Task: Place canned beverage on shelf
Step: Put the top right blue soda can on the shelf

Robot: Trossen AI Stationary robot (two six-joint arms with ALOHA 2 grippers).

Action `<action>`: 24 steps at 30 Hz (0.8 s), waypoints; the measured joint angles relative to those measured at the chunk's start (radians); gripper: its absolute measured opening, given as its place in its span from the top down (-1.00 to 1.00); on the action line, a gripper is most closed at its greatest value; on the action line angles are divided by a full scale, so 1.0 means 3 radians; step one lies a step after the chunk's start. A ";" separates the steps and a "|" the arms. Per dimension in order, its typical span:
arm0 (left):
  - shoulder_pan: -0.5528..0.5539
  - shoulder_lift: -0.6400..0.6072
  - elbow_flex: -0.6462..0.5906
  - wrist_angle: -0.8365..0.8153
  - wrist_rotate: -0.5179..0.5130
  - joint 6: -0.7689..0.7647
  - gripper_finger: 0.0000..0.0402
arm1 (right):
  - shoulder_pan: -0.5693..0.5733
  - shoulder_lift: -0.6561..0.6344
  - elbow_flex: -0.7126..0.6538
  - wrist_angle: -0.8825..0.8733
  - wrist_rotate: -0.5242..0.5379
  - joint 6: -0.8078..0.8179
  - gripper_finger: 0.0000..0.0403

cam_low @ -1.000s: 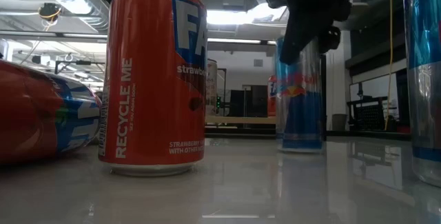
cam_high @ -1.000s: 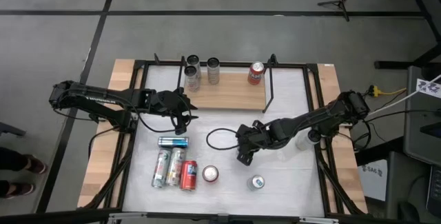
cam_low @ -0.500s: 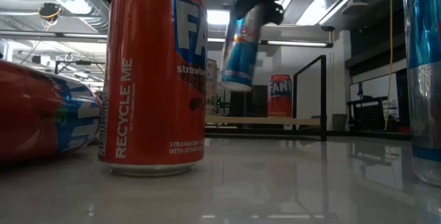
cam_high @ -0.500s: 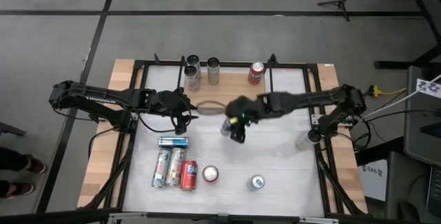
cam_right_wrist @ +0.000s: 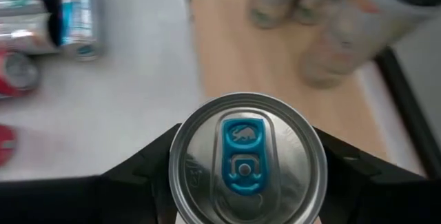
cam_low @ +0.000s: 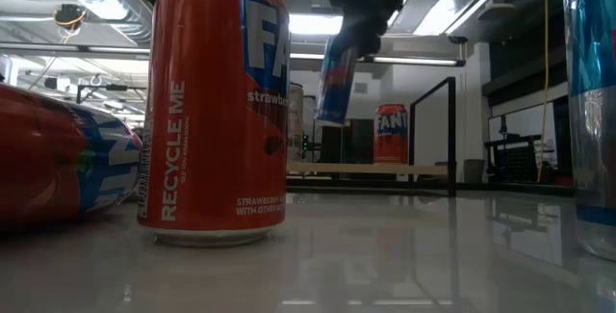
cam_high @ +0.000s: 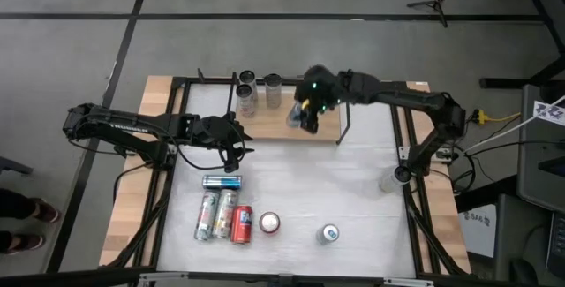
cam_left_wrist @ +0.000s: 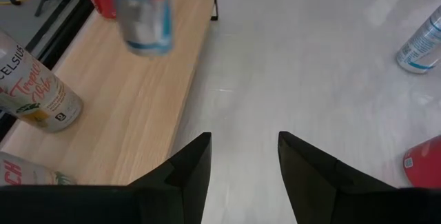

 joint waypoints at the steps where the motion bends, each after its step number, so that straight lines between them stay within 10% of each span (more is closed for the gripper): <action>1: 0.0000 0.0000 0.0000 -0.0001 0.0000 0.0000 0.21 | -0.0070 0.0000 0.0000 0.0004 -0.0024 -0.0041 -0.18; 15: 0.0000 0.0000 0.0000 0.0000 0.0001 0.0000 0.21 | -0.0702 0.0096 0.0079 0.0212 -0.0723 -0.0458 -0.18; 24: 0.0000 0.0000 0.0000 0.0006 0.0001 -0.0001 0.21 | -0.0767 0.0615 0.1063 -0.0670 -0.0606 -0.0805 -0.18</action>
